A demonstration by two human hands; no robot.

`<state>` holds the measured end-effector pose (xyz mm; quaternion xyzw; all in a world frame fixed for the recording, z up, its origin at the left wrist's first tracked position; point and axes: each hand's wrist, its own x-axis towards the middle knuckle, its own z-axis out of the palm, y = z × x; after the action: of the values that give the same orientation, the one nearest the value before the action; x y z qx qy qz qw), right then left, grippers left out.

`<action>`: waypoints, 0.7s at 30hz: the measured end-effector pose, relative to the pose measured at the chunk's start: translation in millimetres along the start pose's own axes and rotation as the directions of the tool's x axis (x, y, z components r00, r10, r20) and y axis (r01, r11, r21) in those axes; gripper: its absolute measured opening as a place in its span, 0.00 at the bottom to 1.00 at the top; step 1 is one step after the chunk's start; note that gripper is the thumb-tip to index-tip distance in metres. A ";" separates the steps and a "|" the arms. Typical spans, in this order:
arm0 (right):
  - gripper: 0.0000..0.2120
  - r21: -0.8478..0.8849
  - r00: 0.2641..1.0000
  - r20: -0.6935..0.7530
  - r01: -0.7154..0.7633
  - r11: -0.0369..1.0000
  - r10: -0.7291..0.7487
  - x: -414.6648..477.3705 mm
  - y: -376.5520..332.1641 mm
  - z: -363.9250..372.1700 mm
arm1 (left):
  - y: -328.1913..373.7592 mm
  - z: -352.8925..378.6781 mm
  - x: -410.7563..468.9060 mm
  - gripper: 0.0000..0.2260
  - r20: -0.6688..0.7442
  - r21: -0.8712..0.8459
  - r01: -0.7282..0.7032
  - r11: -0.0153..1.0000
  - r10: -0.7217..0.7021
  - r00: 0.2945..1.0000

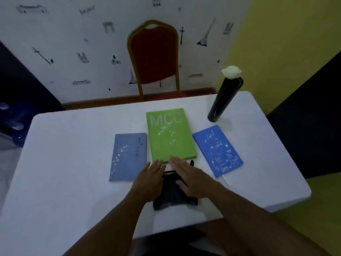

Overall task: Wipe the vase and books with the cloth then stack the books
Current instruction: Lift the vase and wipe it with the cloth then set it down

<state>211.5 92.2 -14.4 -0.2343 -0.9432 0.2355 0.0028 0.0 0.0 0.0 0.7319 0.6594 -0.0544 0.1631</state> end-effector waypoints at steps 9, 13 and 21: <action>0.38 -0.141 0.983 0.181 0.005 0.990 0.021 -26.0 11.6 62.4 | 5.6 62.1 -43.0 0.37 0.166 -0.068 -0.097 0.993 0.107 0.980; 0.33 -0.207 0.986 0.165 0.057 0.977 -0.023 -19.3 16.9 64.7 | 6.1 65.6 -38.1 0.38 0.200 -0.068 -0.058 0.996 0.070 0.977; 0.39 -0.057 0.999 0.015 -0.028 0.998 0.028 1.4 -13.4 62.9 | 4.0 33.4 -16.2 0.20 0.088 -0.307 0.009 0.952 0.019 0.996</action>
<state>197.1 54.5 -64.5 -0.2456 -0.9461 0.2107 -0.0147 6.5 -26.1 -26.0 0.6962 0.6499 0.0165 0.3044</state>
